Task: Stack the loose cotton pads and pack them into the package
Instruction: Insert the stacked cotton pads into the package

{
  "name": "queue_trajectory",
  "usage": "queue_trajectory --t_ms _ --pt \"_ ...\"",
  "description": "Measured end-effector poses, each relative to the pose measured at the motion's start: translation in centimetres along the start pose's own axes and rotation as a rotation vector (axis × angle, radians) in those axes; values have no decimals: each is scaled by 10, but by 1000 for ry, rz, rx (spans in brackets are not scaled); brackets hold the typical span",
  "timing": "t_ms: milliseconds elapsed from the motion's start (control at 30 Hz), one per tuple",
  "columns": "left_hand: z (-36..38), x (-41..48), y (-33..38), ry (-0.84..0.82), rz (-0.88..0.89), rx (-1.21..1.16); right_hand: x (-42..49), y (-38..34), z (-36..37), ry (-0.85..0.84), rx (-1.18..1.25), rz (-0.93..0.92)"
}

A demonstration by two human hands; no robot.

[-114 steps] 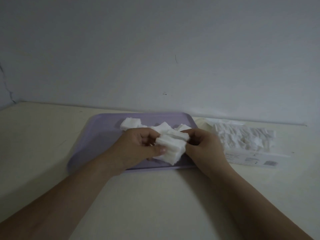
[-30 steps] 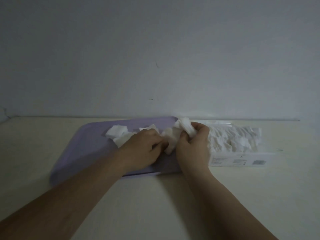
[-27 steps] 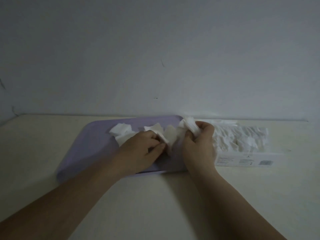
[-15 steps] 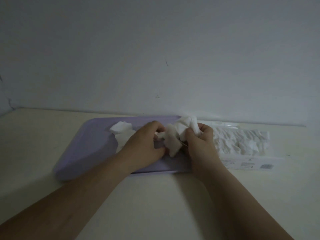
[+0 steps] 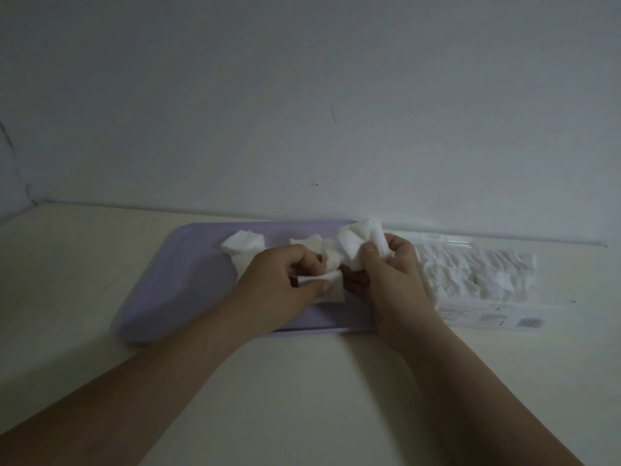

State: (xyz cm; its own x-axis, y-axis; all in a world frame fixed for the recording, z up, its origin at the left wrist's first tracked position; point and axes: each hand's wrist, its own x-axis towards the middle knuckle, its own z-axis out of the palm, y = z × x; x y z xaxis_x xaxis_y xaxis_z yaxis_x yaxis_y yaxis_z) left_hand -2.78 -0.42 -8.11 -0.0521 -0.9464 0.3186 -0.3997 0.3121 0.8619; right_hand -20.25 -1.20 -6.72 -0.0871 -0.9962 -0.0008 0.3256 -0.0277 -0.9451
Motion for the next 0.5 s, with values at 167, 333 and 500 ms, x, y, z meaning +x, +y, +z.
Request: queue_trajectory --t_ms 167,333,500 --pt "-9 -13 6 -35 -10 -94 -7 4 2 -119 -124 -43" --pt "-11 -14 6 -56 -18 -159 -7 11 4 -134 -262 -145" --pt "-12 -8 -2 26 -47 -221 -7 14 2 -116 -239 -195"
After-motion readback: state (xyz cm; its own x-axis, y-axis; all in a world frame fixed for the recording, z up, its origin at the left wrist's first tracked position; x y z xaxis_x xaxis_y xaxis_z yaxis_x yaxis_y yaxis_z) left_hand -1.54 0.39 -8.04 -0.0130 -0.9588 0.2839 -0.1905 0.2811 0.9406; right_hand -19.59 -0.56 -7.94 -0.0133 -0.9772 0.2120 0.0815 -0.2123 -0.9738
